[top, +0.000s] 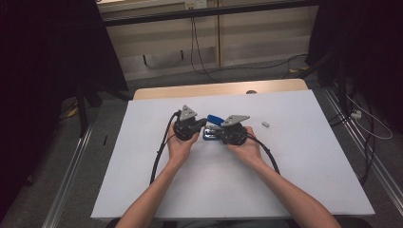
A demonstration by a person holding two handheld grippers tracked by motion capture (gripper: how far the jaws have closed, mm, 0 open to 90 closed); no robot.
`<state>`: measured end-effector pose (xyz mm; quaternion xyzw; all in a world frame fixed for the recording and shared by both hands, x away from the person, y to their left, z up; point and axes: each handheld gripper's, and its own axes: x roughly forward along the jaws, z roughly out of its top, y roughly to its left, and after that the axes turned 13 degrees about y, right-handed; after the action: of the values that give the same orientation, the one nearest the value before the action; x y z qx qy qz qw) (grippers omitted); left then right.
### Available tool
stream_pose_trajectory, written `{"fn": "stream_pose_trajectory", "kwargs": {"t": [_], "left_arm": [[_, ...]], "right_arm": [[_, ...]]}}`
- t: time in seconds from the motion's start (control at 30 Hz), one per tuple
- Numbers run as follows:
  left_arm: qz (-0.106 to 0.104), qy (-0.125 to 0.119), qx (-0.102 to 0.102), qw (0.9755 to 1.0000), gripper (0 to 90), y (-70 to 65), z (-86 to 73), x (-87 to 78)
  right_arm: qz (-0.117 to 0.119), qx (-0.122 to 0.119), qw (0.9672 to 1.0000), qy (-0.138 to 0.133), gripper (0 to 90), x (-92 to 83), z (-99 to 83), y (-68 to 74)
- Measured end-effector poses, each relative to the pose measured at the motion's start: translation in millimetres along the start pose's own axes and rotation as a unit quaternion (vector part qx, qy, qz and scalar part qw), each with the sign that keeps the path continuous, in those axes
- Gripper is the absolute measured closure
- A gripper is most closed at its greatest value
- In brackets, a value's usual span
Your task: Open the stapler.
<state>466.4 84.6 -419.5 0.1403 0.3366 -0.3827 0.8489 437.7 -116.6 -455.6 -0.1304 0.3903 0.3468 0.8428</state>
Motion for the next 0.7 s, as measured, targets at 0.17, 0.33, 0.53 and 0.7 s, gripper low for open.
{"fn": "stream_pose_trajectory", "kwargs": {"t": [0.17,0.33,0.53,0.7], "left_arm": [[0.000,-0.001,0.000,1.0000,90.0,0.2,-0.1,0.4],[-0.002,-0.003,-0.004,1.0000,90.0,0.3,-0.1,0.5],[-0.007,-0.002,-0.010,0.9999,90.0,1.6,-0.3,0.6],[-0.007,-0.002,-0.010,0.9999,90.0,1.8,-0.3,0.5]], "right_arm": [[0.001,0.006,0.9997,-0.024,90.0,-2.1,2.9,1.7],[-0.002,0.009,0.9987,-0.051,90.0,-1.1,7.9,6.2],[-0.012,0.006,0.9977,-0.066,90.0,1.2,14.7,12.6],[-0.035,0.013,0.9968,-0.071,90.0,2.4,15.7,11.9]]}}
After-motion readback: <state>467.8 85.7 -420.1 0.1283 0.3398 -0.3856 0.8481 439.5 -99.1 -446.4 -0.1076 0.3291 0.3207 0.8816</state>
